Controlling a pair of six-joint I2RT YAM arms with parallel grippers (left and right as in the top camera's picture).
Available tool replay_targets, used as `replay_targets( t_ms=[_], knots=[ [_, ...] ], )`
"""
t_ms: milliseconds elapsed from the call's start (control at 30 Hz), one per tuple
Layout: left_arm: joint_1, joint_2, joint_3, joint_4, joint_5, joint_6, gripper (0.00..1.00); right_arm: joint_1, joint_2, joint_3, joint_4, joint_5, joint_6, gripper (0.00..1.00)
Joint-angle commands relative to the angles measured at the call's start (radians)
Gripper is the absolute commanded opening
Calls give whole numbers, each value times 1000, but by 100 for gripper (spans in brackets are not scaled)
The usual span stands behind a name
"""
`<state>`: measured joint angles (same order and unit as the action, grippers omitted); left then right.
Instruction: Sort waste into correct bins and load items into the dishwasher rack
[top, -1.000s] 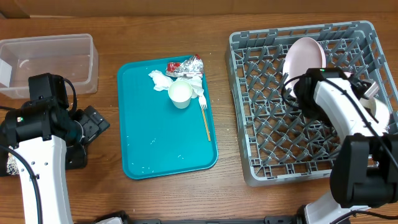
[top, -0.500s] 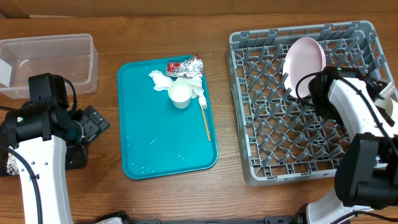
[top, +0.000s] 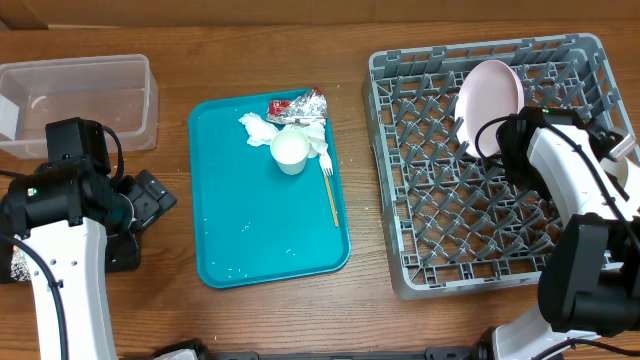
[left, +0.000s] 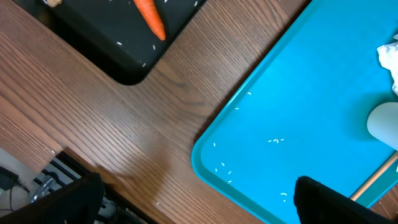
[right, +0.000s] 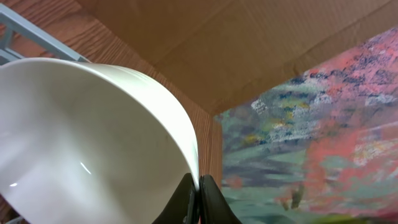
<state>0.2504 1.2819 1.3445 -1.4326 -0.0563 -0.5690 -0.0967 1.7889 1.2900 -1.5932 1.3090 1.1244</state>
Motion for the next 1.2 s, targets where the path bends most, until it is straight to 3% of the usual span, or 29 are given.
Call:
replay_targets(
  t_ms=[0,500,767,933,1167],
  knots=[
    [5,-8,10,1,4,15,100,1,1,-10,-2,-19,0,4],
    [5,-8,10,1,5,15,100,12,1,-32,-34,-111,0,4],
    [5,-8,11,1,4,15,100,149,1,-32,-28,-119,0,4],
    [5,-8,10,1,5,15,100,207,1,-31,-2,-181,0,35],
    [5,-8,11,1,4,15,100,210,-2,10,6,-354,1,37]
  ],
)
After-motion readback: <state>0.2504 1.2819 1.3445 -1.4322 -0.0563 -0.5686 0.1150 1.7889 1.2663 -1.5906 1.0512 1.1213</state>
